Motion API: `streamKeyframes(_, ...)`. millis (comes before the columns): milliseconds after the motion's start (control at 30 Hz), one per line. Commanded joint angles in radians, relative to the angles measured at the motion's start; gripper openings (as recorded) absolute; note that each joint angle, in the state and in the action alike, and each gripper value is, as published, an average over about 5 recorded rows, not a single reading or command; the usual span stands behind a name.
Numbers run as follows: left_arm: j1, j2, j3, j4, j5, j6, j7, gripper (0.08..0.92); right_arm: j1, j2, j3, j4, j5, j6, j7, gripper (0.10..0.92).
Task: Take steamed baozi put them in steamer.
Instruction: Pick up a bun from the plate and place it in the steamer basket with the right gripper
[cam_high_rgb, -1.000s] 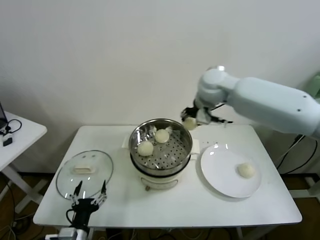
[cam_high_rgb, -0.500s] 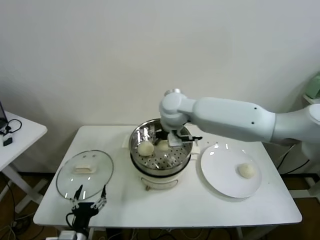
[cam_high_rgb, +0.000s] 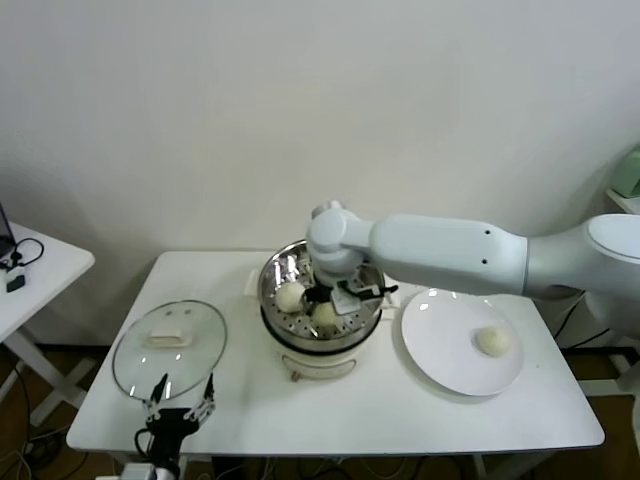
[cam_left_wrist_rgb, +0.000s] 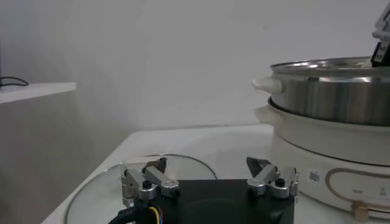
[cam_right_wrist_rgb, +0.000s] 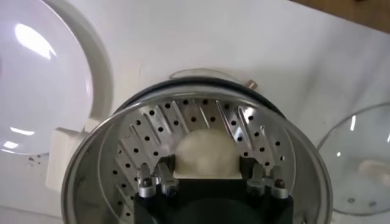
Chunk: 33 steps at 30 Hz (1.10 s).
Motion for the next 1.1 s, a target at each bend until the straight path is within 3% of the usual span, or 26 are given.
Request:
streamKeyframes(33,0.001,-0.002,0.001,0.005,-0.001,-0.002,0.001,0.823,-0.010,-0.016,-0.013,0.028,-0.011,0.022,0.002,0.679)
streamKeyframes(400,0.002,-0.006,0.001,0.010,0.001,-0.004,0.000,0.823,-0.023,-0.025,-0.011,0.020,-0.017,0.019,0.017,0.681)
streamKeyframes(667,0.003,-0.007,-0.002,0.006,0.001,-0.003,-0.001,0.823,-0.029,-0.028,-0.004,0.013,-0.015,0.027,0.027,0.815)
streamKeyframes(1100,0.008,-0.008,-0.006,-0.009,0.001,-0.003,-0.002,0.823,0.089,-0.070,0.041,0.000,0.090,0.080,0.005,0.823)
